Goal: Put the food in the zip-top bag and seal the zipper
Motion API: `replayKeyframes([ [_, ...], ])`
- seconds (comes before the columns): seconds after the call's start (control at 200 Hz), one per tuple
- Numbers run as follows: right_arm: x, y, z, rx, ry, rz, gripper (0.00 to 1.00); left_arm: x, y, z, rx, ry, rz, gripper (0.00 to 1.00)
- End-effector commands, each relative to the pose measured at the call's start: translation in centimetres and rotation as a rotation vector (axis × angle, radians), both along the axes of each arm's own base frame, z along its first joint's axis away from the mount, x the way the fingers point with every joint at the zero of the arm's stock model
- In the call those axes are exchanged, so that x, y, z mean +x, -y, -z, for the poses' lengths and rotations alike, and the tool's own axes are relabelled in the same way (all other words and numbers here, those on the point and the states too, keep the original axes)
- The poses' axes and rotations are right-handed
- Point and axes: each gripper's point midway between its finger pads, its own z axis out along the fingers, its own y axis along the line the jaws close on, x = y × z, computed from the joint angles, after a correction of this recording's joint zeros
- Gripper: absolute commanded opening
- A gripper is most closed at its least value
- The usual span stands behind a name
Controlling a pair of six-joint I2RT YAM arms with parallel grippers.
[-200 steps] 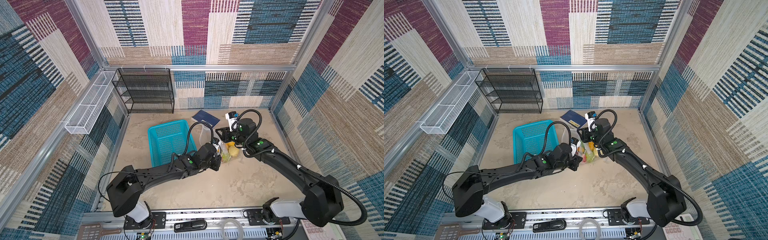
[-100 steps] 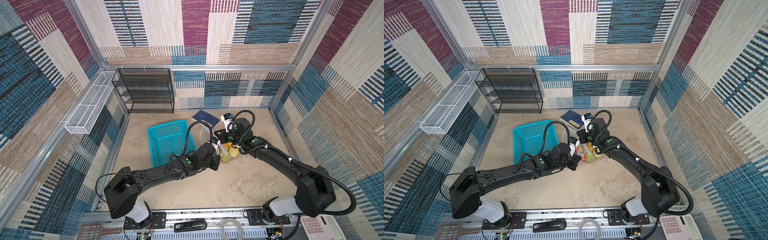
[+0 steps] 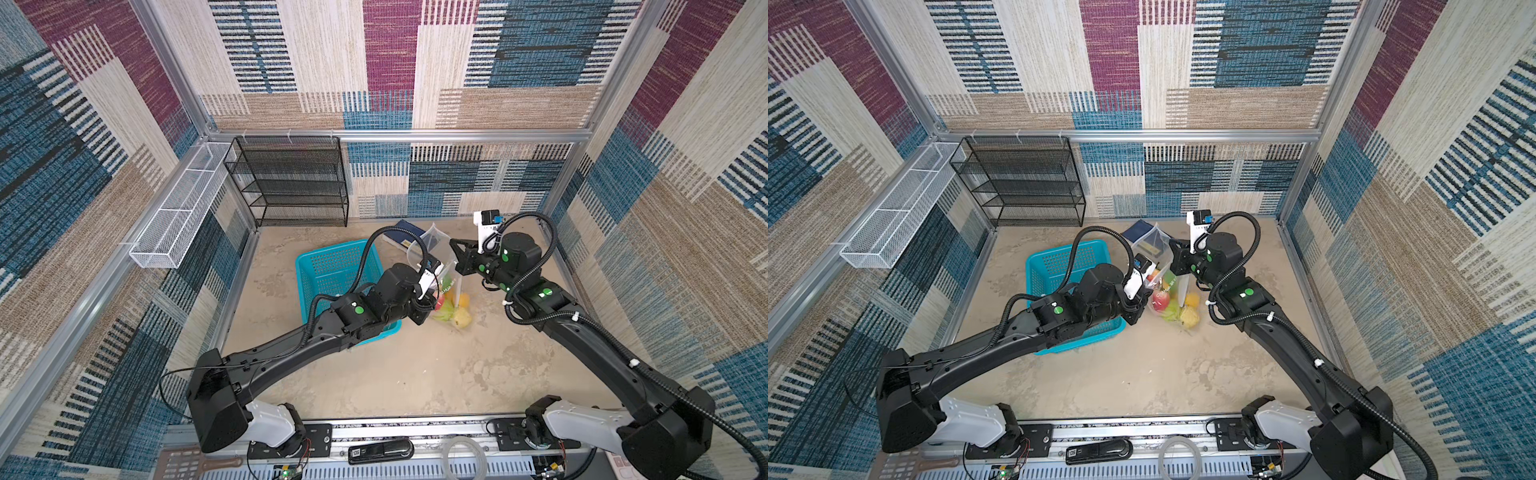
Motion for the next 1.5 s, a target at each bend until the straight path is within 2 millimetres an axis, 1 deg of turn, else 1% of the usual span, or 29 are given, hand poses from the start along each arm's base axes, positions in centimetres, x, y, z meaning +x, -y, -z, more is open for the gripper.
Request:
replayKeyframes([
  [0.0,-0.2,0.8,-1.0,0.034,0.028,0.043,0.00,1.3,-1.6,-0.5,0.133,0.113,0.001,0.00],
  [0.09,-0.7,1.2,-1.4,0.037,0.041,0.048,0.00,2.9,-2.7,-1.4,0.168,0.149,-0.031,0.00],
  [0.165,-0.9,1.6,-2.2,0.027,0.060,0.062,0.00,4.2,-3.4,-2.6,0.173,0.175,-0.046,0.00],
  [0.316,-1.4,2.5,-4.1,0.017,0.102,0.089,0.00,5.8,-3.5,-5.2,0.182,0.246,-0.033,0.00],
  [0.371,-1.9,2.7,-4.7,0.028,0.118,0.089,0.00,6.2,-3.4,-5.5,0.193,0.263,-0.014,0.00],
  [0.436,-2.5,2.6,-4.5,0.039,0.117,0.073,0.00,6.4,-3.1,-5.2,0.212,0.271,0.019,0.00],
  [0.511,-3.2,2.1,-3.0,0.035,0.088,0.026,0.00,6.4,-2.9,-4.3,0.236,0.264,0.044,0.00],
  [0.596,-4.3,1.0,-0.2,0.013,0.037,-0.058,0.00,6.0,-2.8,-3.0,0.239,0.234,0.061,0.00],
  [0.691,-5.1,0.4,2.7,-0.041,-0.011,-0.120,0.00,4.7,-2.3,-1.9,0.204,0.173,0.106,0.00],
  [0.716,-5.2,0.3,3.1,-0.064,-0.014,-0.135,0.05,4.4,-2.1,-1.7,0.193,0.161,0.115,0.00],
  [0.741,-5.2,0.2,3.3,-0.088,-0.016,-0.145,0.12,4.2,-2.1,-1.5,0.186,0.149,0.123,0.00],
  [0.761,-5.2,0.2,3.4,-0.105,-0.013,-0.149,0.21,3.9,-2.0,-1.4,0.180,0.142,0.131,0.00],
  [0.801,-5.0,0.3,3.2,-0.139,-0.004,-0.150,0.44,3.5,-1.9,-1.2,0.170,0.129,0.143,0.00],
  [0.816,-5.0,0.4,3.1,-0.151,0.003,-0.151,0.49,3.3,-1.8,-1.1,0.166,0.124,0.147,0.00],
  [0.841,-5.0,0.3,2.8,-0.173,0.021,-0.160,0.56,3.1,-1.8,-1.1,0.161,0.120,0.156,0.00],
  [0.896,-5.0,0.2,1.7,-0.211,0.071,-0.180,0.63,2.6,-1.5,-1.1,0.148,0.110,0.174,0.00],
  [0.947,-5.1,0.2,0.7,-0.240,0.122,-0.194,0.66,2.2,-1.3,-1.1,0.137,0.104,0.191,0.00],
  [1.042,-5.5,0.2,-1.2,-0.289,0.220,-0.216,0.67,1.7,-0.8,-1.0,0.119,0.089,0.220,0.00],
  [1.107,-5.8,0.0,-1.8,-0.327,0.275,-0.242,0.68,1.7,-0.5,-1.0,0.113,0.089,0.228,0.00],
  [1.172,-6.1,-0.4,-1.6,-0.366,0.308,-0.280,0.68,1.7,-0.4,-0.9,0.112,0.086,0.232,0.00],
  [1.377,-8.6,-2.5,-0.4,-0.414,0.423,-0.481,0.68,1.6,-0.1,-0.3,0.107,0.075,0.238,0.00],
  [1.492,-8.8,-3.1,0.4,-0.439,0.444,-0.541,0.67,1.8,-0.1,-0.1,0.118,0.073,0.231,0.00],
])
